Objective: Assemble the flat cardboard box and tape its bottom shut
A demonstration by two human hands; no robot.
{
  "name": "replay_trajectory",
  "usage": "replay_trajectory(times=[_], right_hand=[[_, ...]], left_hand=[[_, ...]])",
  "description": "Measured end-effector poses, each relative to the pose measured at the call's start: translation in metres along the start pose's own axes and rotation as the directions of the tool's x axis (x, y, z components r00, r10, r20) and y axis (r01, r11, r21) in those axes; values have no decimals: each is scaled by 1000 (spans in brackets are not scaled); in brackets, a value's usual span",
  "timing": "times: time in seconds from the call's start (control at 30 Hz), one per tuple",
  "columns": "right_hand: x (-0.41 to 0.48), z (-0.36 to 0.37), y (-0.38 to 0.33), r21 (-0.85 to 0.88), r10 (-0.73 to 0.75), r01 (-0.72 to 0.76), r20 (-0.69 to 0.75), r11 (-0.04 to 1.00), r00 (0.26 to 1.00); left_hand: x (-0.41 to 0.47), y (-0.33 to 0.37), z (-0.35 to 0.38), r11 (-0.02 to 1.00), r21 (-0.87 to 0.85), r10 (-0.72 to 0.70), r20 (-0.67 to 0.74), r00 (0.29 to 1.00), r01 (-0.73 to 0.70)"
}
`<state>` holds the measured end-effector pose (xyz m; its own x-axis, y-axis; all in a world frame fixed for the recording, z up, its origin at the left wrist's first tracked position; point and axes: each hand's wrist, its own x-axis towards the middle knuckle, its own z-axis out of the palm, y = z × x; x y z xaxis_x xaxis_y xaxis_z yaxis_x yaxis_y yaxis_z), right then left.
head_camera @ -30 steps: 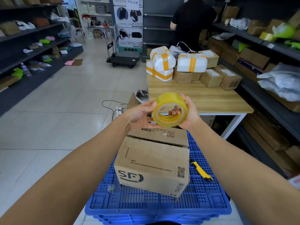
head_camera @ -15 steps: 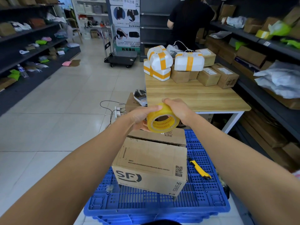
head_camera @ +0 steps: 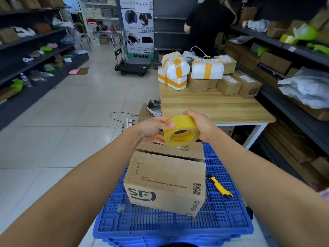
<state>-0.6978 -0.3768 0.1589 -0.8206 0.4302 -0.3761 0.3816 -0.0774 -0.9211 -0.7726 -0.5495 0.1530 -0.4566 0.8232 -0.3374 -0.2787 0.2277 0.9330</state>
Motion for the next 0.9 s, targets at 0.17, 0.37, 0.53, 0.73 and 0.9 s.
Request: replay_trajectory(times=[0.17,0.37,0.53,0.73,0.9], right_hand=[[-2,0,1,112,5,2,-65,994,998],[-4,1,3,312,19,-6,-37,950,999],[-6,5,-3,28,-63,64,-60,998,996],[-8,12,-3,-330,-180,238,197,914,964],[-8,7,4,-180,-147,199,267,963,952]], left_hand=[[1,-1,0,998,-66,-16,-136,991,7],[-3,0,4,977,-185,-124,-114,986,102],[-2,0,4,975,-211,-117,-238,964,66],[0,0,2,995,-34,-96,-335,937,90],[-8,-7,-7,997,-33,-81,-220,972,76]])
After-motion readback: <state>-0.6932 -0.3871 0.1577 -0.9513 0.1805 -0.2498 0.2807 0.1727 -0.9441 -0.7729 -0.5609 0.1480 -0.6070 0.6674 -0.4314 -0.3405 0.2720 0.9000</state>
